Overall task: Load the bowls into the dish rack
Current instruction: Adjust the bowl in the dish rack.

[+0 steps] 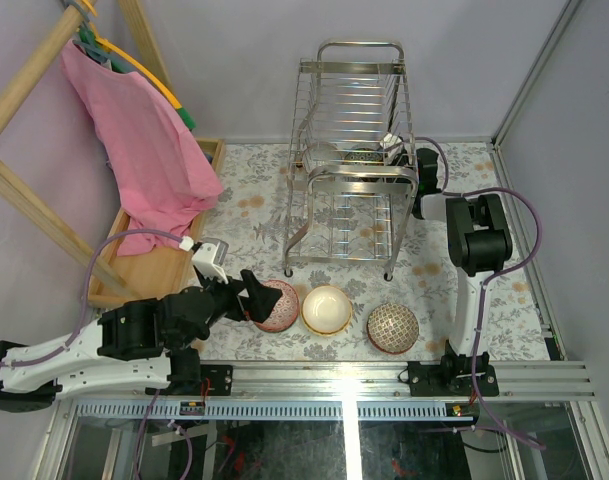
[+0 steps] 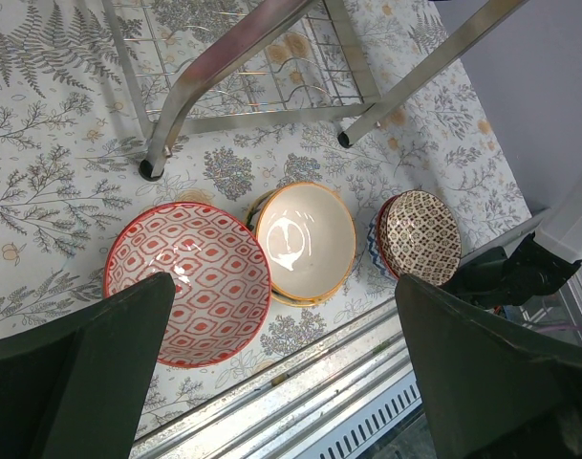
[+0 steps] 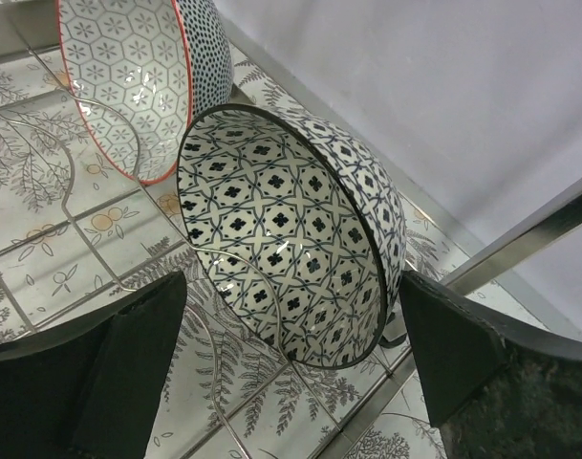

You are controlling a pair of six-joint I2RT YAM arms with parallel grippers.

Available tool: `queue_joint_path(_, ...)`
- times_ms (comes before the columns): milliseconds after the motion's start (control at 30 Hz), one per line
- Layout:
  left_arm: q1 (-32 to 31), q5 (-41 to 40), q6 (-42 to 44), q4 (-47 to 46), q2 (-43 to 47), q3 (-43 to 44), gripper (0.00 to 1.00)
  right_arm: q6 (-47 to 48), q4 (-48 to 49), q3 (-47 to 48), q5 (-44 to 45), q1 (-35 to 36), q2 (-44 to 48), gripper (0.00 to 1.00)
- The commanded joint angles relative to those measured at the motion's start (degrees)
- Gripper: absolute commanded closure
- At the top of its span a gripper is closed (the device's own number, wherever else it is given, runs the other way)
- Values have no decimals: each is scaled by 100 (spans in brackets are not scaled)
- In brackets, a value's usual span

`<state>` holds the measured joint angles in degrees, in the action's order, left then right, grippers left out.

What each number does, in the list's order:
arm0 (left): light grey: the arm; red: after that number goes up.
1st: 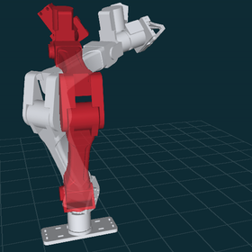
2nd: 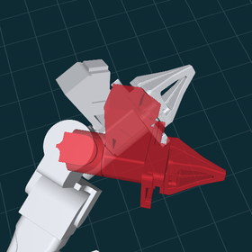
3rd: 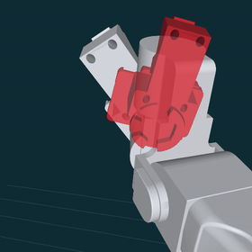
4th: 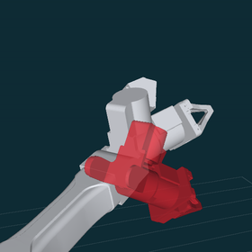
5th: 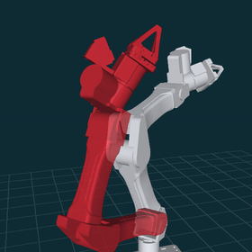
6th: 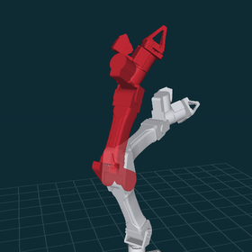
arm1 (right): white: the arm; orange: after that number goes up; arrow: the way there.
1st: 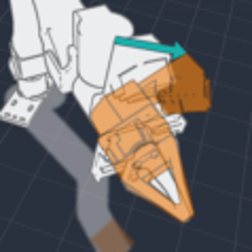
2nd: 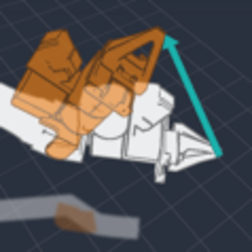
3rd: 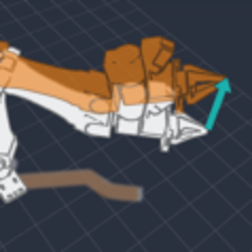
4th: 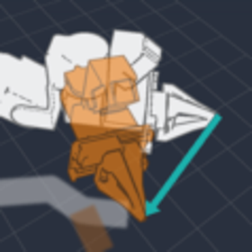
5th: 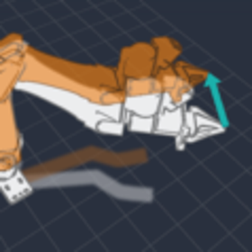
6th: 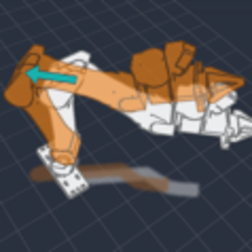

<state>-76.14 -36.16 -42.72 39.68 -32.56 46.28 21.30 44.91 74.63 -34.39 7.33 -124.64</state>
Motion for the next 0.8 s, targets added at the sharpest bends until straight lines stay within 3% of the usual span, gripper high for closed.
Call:
queue_joint_path(0, -28, 56, 62, -286, -17, 201, 0, -339, 18, -65, -188, -35, 190, 1)
queue_joint_path(267, -33, 75, 62, -322, -57, 197, 0, -730, 392, -375, 64, -120, 594, 1)
queue_joint_path(533, -31, 34, 106, -323, -82, 241, 0, -2186, 1505, -775, 215, -489, 973, 1)
queue_joint_path(767, -29, -190, 5, -62, -45, 398, 0, -3214, 1106, -1275, 1341, -680, 1710, 1)
